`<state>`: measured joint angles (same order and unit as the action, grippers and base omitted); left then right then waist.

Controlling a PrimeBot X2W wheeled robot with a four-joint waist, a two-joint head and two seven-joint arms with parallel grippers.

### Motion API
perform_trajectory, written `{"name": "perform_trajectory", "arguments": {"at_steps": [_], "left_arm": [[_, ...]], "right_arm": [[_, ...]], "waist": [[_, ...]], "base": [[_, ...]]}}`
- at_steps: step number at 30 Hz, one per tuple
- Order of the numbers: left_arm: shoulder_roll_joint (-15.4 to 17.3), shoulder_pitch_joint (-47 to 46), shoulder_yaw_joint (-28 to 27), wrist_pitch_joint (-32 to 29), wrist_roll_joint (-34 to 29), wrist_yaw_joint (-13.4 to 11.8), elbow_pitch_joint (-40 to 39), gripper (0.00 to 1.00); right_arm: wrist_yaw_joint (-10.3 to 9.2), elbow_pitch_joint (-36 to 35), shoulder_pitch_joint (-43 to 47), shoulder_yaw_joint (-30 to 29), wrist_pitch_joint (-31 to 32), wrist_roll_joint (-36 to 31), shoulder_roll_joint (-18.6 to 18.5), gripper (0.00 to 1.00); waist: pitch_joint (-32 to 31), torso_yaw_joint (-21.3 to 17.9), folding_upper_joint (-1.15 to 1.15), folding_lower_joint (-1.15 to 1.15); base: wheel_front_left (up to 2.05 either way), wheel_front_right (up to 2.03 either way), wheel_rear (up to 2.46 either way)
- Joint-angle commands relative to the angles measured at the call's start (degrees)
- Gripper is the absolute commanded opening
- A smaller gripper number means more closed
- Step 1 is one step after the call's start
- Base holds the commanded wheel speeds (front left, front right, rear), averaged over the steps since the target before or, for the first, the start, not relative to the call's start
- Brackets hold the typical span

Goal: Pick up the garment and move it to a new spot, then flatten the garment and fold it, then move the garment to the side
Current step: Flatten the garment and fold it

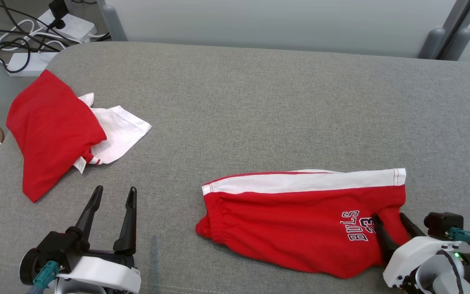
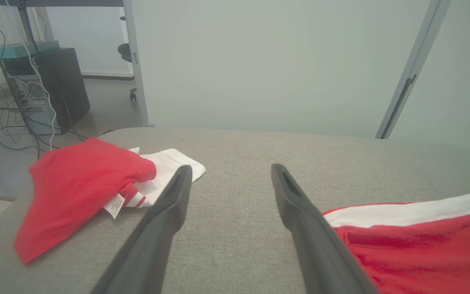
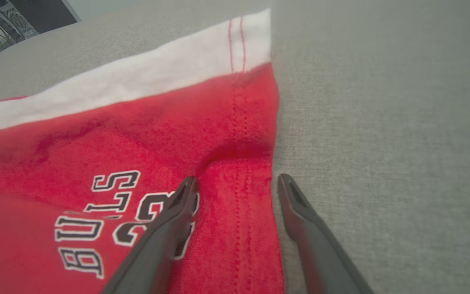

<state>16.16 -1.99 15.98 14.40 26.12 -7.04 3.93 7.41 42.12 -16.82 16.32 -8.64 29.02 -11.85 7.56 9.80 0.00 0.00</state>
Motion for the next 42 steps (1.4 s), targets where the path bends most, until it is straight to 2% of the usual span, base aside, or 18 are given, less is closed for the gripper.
{"name": "perform_trajectory", "arguments": {"at_steps": [1,5,7,12,21,25,29,36,39,42], "left_arm": [[0.60,-3.11,-2.68,0.60,-1.21,0.66,-0.93,1.00],[-0.31,-3.33,-3.68,0.60,-2.11,1.53,-0.26,1.00],[-0.74,-3.39,-4.17,0.60,-2.55,1.91,-0.01,1.00],[-1.56,-3.44,-5.15,0.60,-3.33,2.67,0.38,1.00],[-3.17,-3.54,-7.01,0.60,-4.99,4.47,1.11,1.00],[-3.90,-3.59,-7.67,0.60,-5.64,5.23,1.53,1.00],[-4.30,-3.54,-8.29,0.60,-6.38,5.92,1.87,1.00],[-4.86,-3.84,-9.08,0.60,-7.40,6.79,2.27,1.00],[-5.26,-4.18,-9.12,0.60,-7.80,7.21,2.48,1.00],[-5.70,-4.37,-9.08,0.60,-8.22,7.62,2.85,1.00]], "right_arm": [[0.08,-0.37,-1.13,2.34,0.32,1.36,-0.38,1.00],[0.08,-0.38,-1.63,6.30,0.94,4.91,-0.51,1.00],[0.08,-0.51,-1.92,7.56,1.05,6.65,-0.82,0.00],[0.08,-0.14,-2.61,8.29,0.58,9.52,-2.16,0.00],[0.08,4.36,-3.07,3.44,-2.85,13.88,-6.96,0.00],[0.08,4.06,-3.45,3.01,-3.28,15.28,-7.30,0.00],[0.08,-3.68,-4.08,6.36,-1.83,16.90,-5.80,0.00],[0.08,-23.64,-3.46,13.16,3.83,18.87,-2.45,0.00],[0.08,-27.78,-3.19,15.31,6.67,19.29,0.07,0.00],[0.08,-27.77,-3.82,17.37,8.23,17.46,2.60,0.00]], "waist": [[0.11,0.09,0.00,0.00],[0.31,-0.05,0.00,0.00],[0.41,-0.15,0.00,0.00],[0.68,-0.66,0.00,0.00],[0.69,-1.87,0.00,0.00],[0.57,-2.60,0.00,0.00],[0.41,-3.47,0.00,0.00],[0.61,-4.27,0.00,0.00],[0.76,-4.04,0.00,0.00],[0.82,-3.62,0.00,0.00]], "base": [[0.00,0.00,0.00],[0.00,0.00,0.00],[0.00,0.00,0.00],[0.00,0.00,0.00],[0.00,0.00,0.00],[0.00,0.00,0.00],[0.00,0.00,0.00],[0.00,0.00,0.00],[0.00,0.00,0.00],[0.00,0.00,0.00]]}}
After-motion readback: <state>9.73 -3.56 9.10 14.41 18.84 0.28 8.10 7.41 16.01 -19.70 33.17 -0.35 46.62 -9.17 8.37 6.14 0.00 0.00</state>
